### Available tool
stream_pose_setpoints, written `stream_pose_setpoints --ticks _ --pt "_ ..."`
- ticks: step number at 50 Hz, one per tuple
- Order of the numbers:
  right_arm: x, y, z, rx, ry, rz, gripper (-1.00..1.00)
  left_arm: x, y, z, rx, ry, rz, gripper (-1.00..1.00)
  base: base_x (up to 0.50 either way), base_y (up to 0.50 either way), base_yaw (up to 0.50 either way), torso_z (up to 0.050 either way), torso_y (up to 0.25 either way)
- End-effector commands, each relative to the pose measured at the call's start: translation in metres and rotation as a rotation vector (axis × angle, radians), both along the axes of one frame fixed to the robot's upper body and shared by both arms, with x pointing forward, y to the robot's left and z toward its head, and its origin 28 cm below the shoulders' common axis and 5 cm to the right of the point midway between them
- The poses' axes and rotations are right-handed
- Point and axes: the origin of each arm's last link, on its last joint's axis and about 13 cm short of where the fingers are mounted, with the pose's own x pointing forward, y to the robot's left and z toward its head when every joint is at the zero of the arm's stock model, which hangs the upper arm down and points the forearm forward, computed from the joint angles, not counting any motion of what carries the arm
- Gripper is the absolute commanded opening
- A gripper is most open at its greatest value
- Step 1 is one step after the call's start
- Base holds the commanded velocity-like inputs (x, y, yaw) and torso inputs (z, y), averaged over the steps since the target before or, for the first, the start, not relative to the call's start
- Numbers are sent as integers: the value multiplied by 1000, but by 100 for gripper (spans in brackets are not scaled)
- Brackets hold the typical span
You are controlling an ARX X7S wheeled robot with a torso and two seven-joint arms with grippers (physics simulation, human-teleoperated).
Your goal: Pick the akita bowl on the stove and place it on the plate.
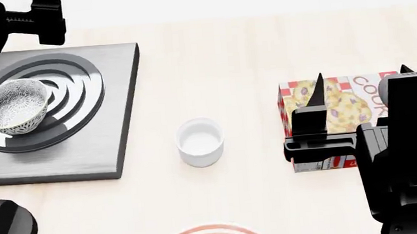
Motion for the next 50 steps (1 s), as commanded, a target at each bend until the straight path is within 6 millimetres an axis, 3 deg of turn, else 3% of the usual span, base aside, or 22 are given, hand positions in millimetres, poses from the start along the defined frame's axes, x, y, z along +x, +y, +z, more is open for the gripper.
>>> stream_pose_setpoints --ticks 1,12,50 --pt "0 0 0 0 0 0 100 0 1 -1 -4 4 4 100 0 0 0 0 0" --pt "0 0 0 0 0 1 100 -1 -3 -1 5 6 -16 100 0 0 0 0 -152" --pt "0 0 0 -3 2 1 100 -5 -10 -31 137 243 61 100 0 0 0 0 -1"
